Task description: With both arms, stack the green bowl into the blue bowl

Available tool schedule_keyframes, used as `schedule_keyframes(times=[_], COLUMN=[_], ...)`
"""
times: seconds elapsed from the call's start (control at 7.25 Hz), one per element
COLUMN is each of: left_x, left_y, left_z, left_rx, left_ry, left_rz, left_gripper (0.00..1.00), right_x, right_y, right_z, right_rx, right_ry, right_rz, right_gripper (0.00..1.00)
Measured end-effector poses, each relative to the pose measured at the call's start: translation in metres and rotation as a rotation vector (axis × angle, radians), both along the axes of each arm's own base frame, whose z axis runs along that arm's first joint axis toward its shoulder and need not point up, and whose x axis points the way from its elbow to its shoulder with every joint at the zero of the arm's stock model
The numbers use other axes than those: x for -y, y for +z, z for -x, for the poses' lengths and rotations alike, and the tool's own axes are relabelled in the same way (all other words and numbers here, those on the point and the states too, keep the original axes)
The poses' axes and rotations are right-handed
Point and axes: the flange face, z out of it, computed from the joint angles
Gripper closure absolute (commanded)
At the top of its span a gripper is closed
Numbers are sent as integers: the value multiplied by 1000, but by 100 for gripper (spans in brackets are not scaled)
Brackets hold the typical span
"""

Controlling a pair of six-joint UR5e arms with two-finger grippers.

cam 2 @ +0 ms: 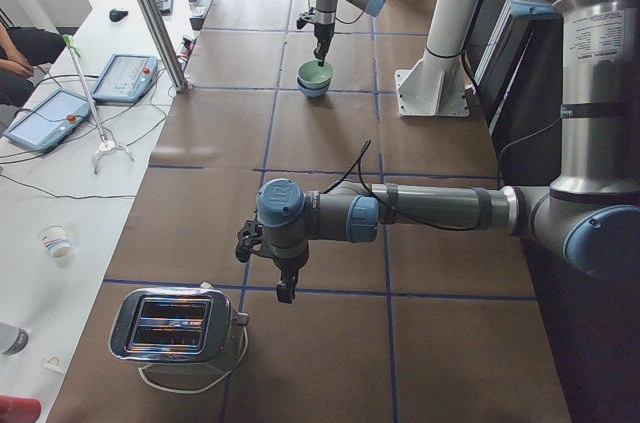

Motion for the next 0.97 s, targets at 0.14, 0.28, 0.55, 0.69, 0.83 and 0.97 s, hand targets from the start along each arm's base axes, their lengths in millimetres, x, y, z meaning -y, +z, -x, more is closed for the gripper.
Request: schedule_keyframes(times=[0.14, 0.28, 0.55, 0.69, 0.83, 0.97], left_x=[0, 0, 0, -1, -1, -1], left_y=[0, 1, 3, 4, 5, 7], left_z=[0, 0, 0, 0, 0, 0], left_rx=[0, -1, 0, 1, 1, 1], left_ry=[0, -1, -1, -1, 0, -1], left_rz=[0, 2, 6, 9, 11, 16], left_gripper=[0, 0, 0, 0, 0, 0], right_x=[2, 5, 19, 39, 67, 99], right_y=[-3, -10, -19, -16, -4, 20], right_z=[5, 10, 4, -15, -46, -87], right_rx=[-4, -3, 4, 8, 10, -4], right_ry=[9, 18, 31, 16, -29, -89], right_rz=[-4, -3, 0, 2, -3, -29], right_gripper=[1, 0, 0, 0, 0, 0])
